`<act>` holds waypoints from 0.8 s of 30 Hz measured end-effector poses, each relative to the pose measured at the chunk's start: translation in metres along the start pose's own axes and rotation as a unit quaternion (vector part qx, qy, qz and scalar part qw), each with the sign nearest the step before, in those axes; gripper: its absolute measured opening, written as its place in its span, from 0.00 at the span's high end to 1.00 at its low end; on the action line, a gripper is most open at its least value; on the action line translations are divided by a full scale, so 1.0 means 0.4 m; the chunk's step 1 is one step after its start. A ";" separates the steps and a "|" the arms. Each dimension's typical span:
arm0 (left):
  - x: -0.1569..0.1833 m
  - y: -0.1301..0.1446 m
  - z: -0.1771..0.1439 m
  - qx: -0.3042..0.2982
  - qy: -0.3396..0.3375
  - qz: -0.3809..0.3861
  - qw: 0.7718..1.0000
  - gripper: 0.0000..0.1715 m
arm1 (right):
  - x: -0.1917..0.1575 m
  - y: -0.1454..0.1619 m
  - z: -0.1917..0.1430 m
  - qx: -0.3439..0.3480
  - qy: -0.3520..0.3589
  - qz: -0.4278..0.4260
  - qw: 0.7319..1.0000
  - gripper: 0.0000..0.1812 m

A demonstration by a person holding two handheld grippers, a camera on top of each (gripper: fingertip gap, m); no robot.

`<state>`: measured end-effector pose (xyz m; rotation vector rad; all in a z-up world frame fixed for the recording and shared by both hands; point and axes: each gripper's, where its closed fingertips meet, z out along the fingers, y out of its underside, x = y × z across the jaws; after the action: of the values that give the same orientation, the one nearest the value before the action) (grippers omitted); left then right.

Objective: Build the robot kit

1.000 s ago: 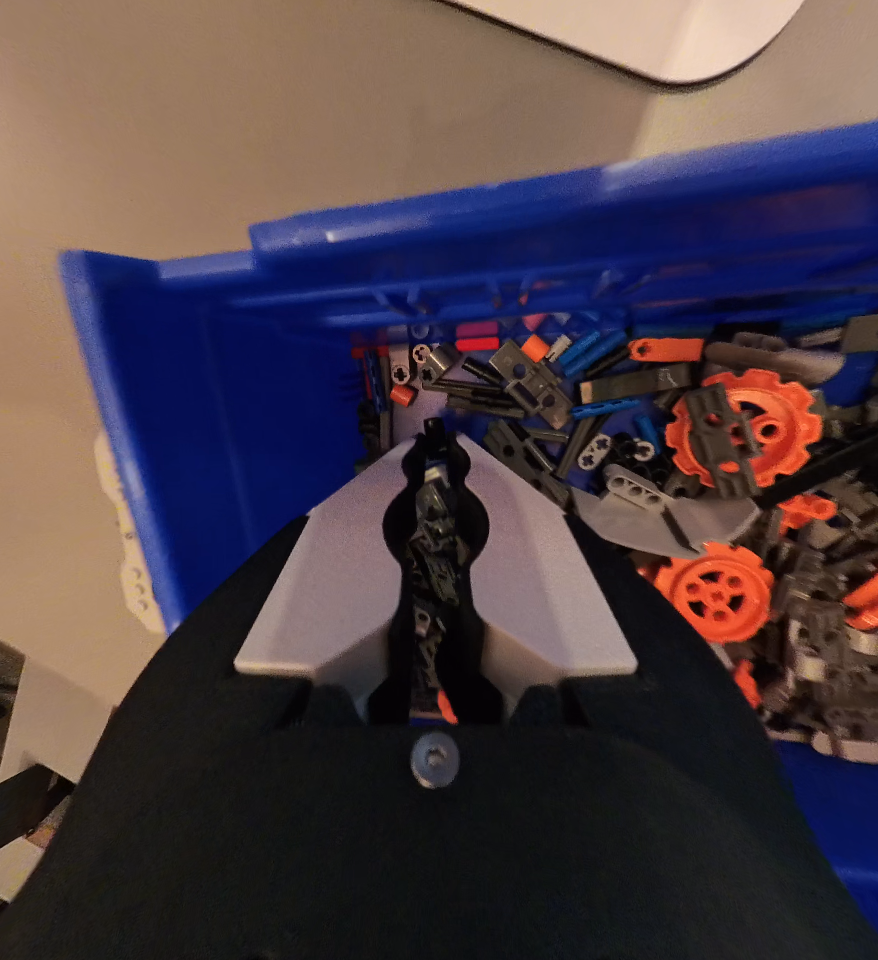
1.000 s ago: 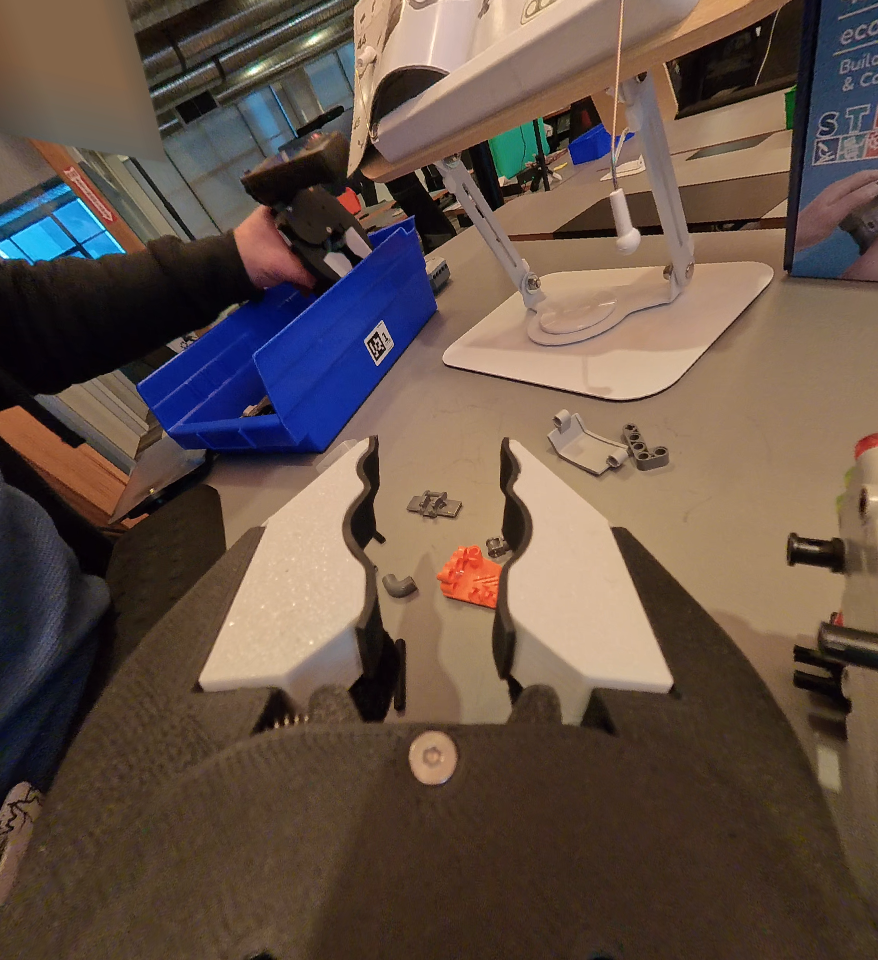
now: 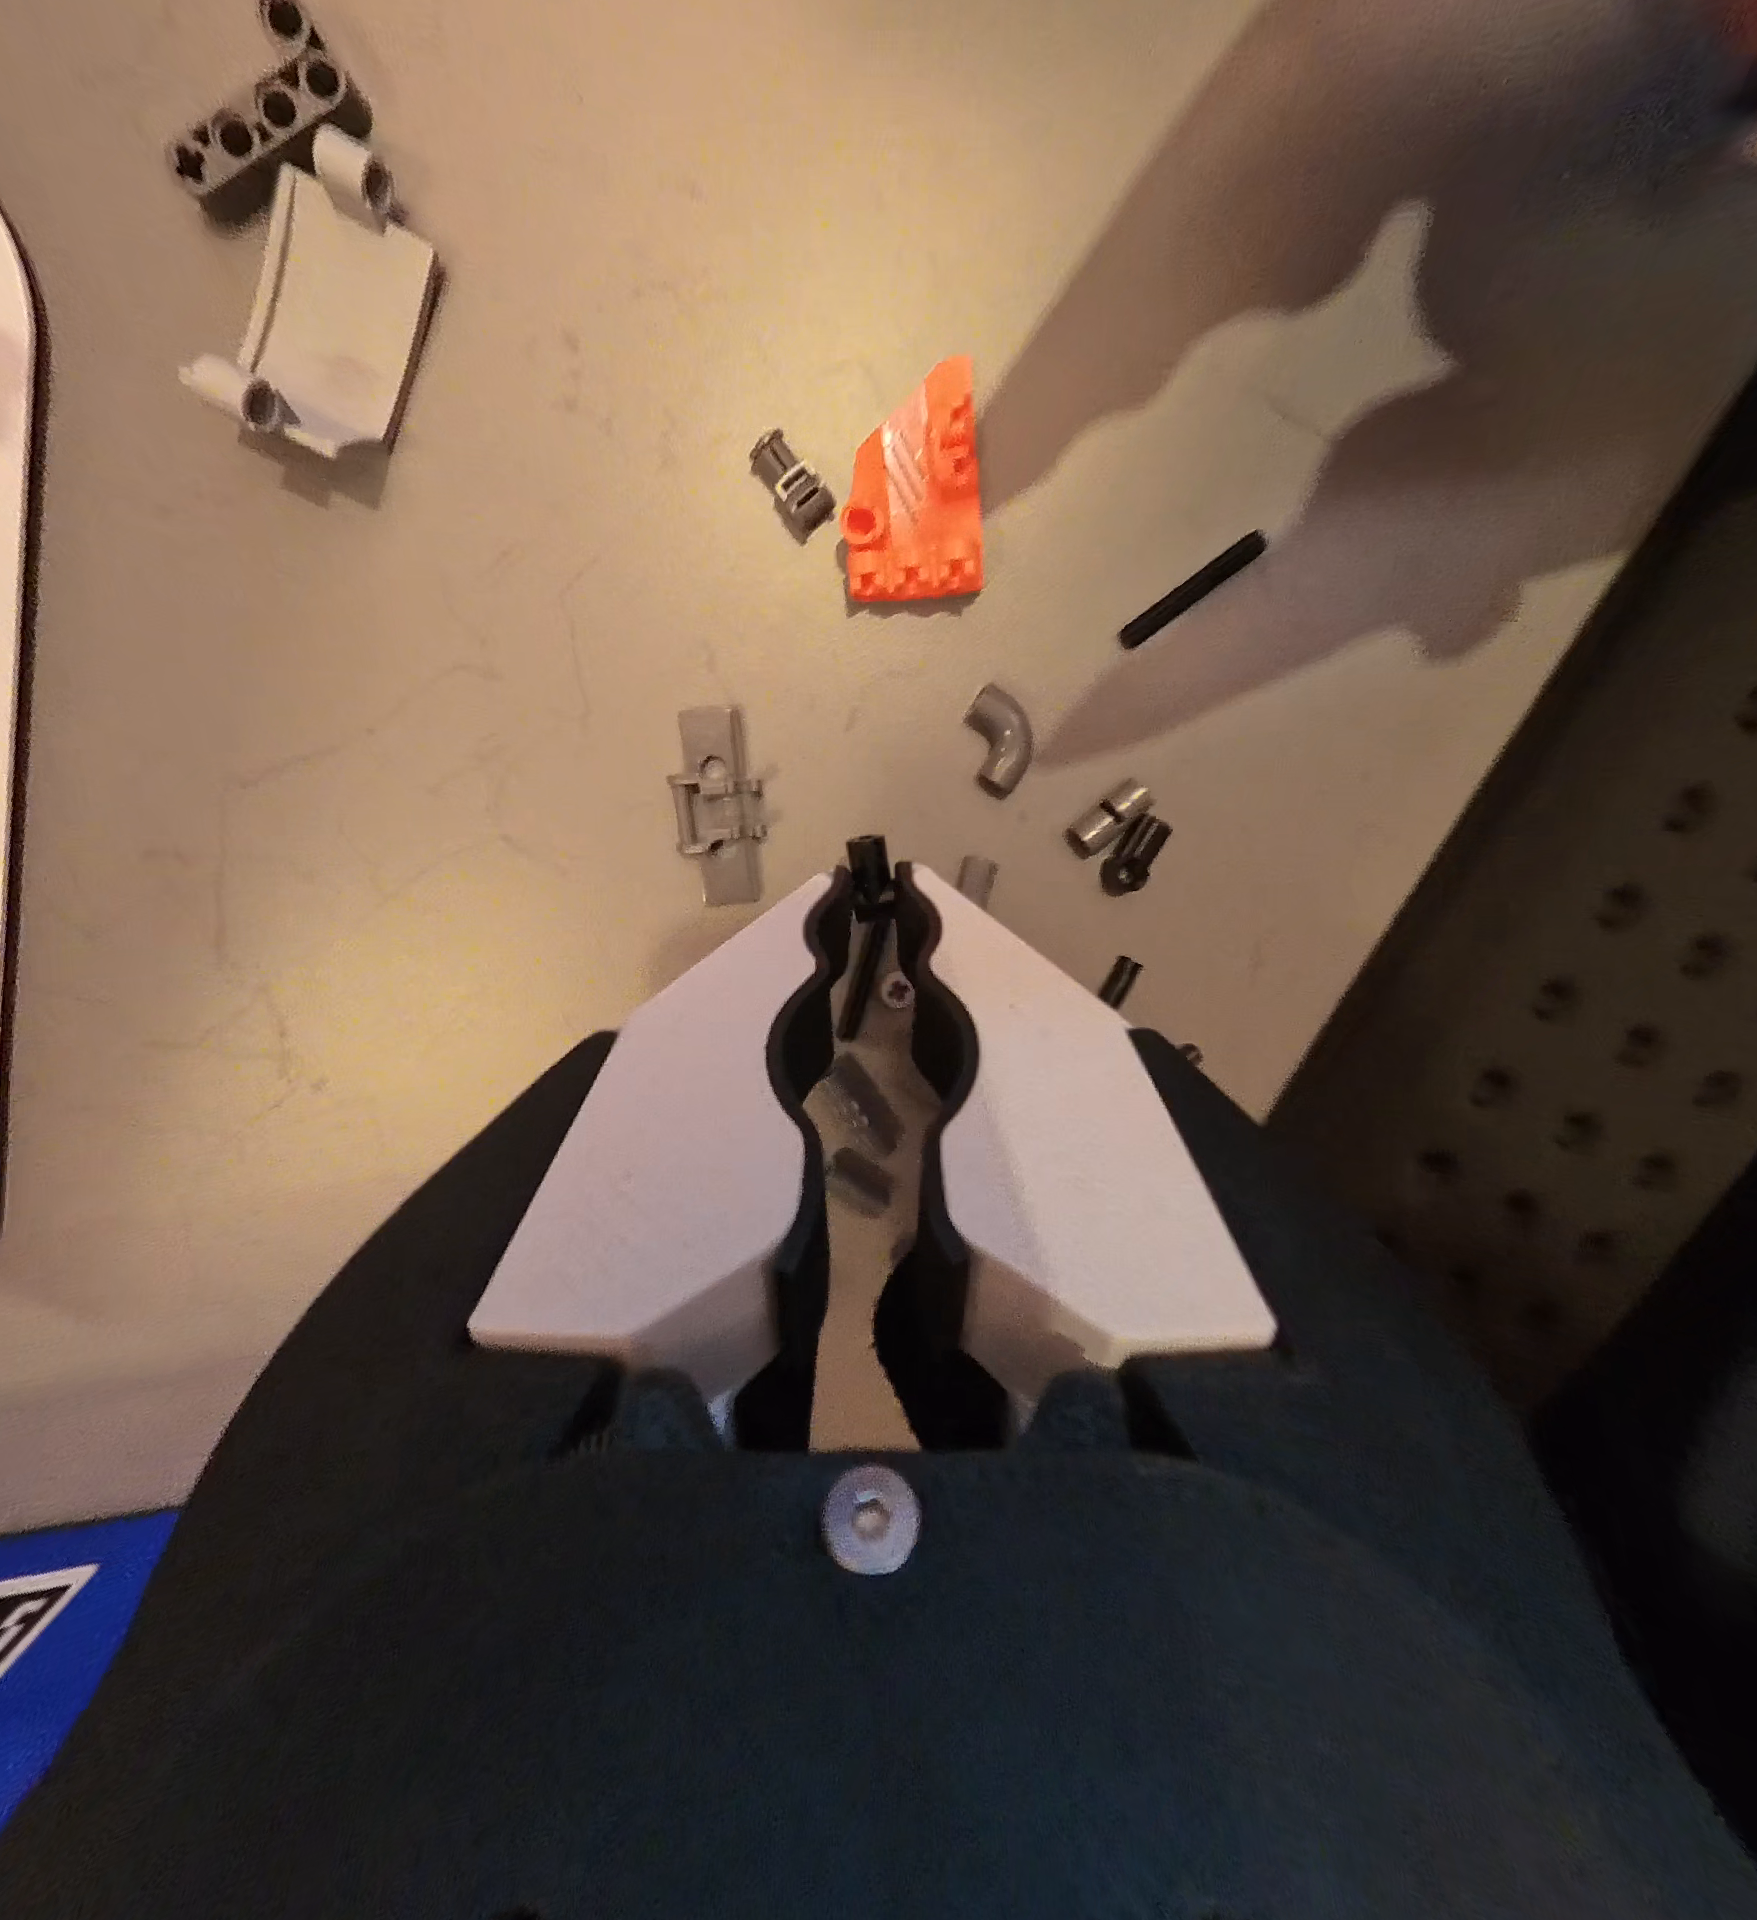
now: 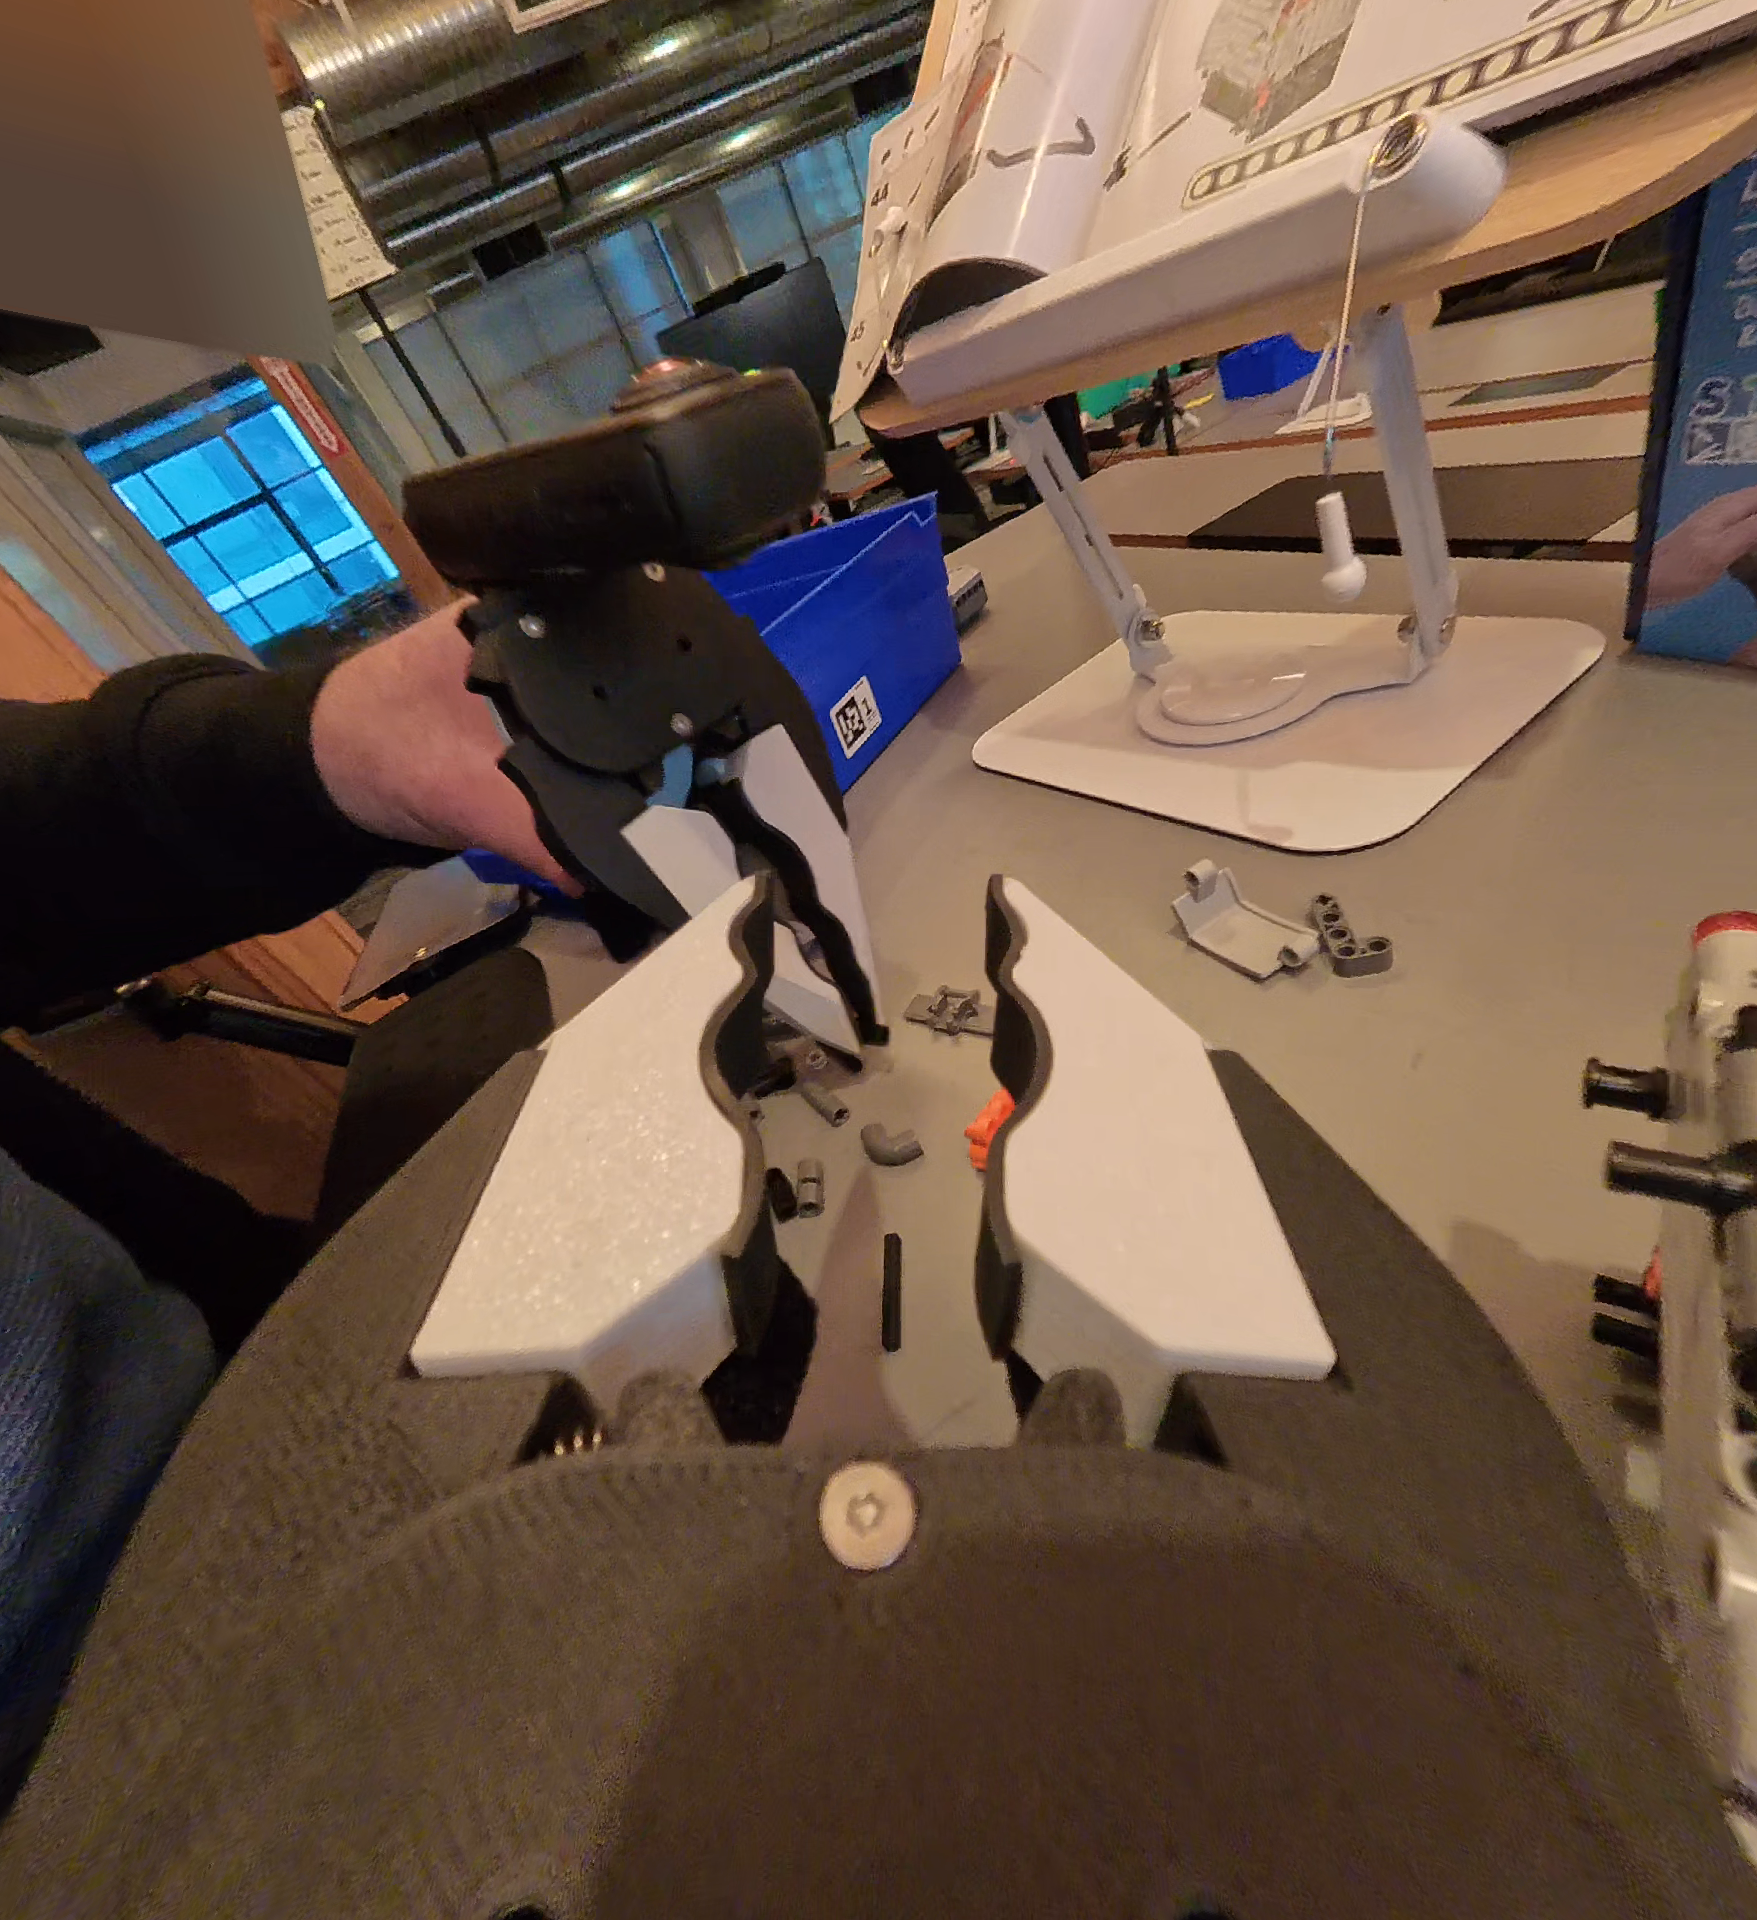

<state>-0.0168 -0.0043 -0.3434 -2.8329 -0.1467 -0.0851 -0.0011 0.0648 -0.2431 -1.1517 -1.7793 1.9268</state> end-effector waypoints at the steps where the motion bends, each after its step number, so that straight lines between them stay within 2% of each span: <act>1: 0.001 0.004 0.012 -0.002 0.000 -0.003 1.000 0.97 | -0.004 0.005 0.002 -0.006 -0.004 -0.002 1.000 0.79; 4: 0.002 0.005 0.035 0.010 -0.002 -0.020 1.000 0.96 | -0.018 0.022 0.011 -0.033 -0.011 -0.020 0.999 0.79; 6: 0.003 0.003 0.033 0.022 0.003 -0.037 0.999 0.91 | -0.025 0.025 0.014 -0.043 -0.016 -0.027 0.999 0.79; 7: -0.003 -0.002 0.025 0.035 -0.009 -0.042 0.998 0.89 | -0.029 0.025 0.015 -0.046 -0.018 -0.029 0.998 0.79; 9: 0.006 -0.017 -0.006 0.074 -0.012 -0.046 0.996 0.90 | -0.035 0.024 0.018 -0.054 -0.023 -0.033 0.998 0.79; 12: 0.012 -0.005 -0.059 0.115 -0.025 -0.063 0.991 0.89 | -0.048 0.023 0.027 -0.073 -0.032 -0.050 0.996 0.79; 17: 0.045 0.079 -0.149 0.177 -0.039 -0.131 0.975 0.88 | -0.080 0.045 0.052 -0.124 -0.054 -0.098 0.986 0.79; 24: 0.090 0.241 -0.137 0.153 -0.059 -0.187 0.969 0.87 | -0.123 0.109 0.083 -0.187 -0.102 -0.116 0.970 0.83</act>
<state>0.0270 -0.1092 -0.3170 -2.4696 -0.6599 0.0244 0.0207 -0.0008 -0.2683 -0.8187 -2.3460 1.6678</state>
